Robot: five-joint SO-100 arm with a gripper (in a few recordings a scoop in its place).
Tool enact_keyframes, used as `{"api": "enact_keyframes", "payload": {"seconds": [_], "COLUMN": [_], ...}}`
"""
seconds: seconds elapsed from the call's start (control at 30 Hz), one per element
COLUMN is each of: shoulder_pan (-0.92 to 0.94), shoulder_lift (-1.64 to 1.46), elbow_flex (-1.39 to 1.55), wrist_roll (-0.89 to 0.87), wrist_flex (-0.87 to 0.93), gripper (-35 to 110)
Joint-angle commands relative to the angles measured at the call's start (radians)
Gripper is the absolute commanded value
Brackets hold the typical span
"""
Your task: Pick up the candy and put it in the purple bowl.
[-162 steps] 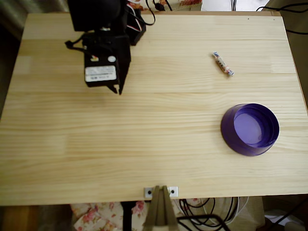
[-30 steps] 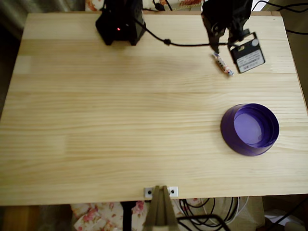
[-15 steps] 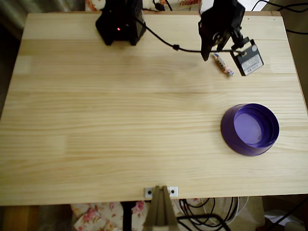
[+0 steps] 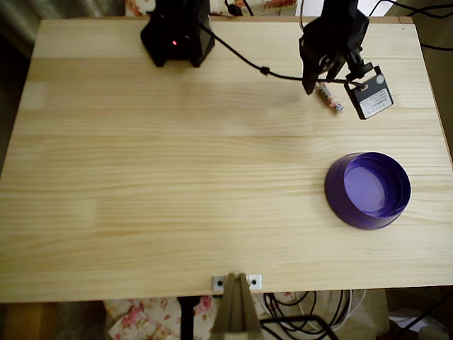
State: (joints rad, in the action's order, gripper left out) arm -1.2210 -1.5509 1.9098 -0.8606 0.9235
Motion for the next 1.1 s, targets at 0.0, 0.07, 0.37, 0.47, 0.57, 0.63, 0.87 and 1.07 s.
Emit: {"api": "enact_keyframes", "payload": {"seconds": [0.0,0.07,0.37,0.47,0.57,0.63,0.87,1.07], "shoulder_pan": [-0.021,-0.021,-0.018,-0.021,-0.02,-0.021,-0.021,-0.015], "shoulder_lift": [-0.012,-0.009,0.025,0.049,0.084,0.107,0.195,0.19], "elbow_flex": [-0.097,-0.1,-0.112,-0.117,-0.13,-0.147,-0.204,-0.209], "wrist_roll": [-0.023,-0.031,-0.063,-0.067,-0.067,-0.067,-0.075,-0.072], "wrist_flex": [-0.015,-0.02,-0.044,-0.058,-0.061,-0.063,-0.051,-0.038], "gripper": [20,20,20,20,20,20,0,0]}}
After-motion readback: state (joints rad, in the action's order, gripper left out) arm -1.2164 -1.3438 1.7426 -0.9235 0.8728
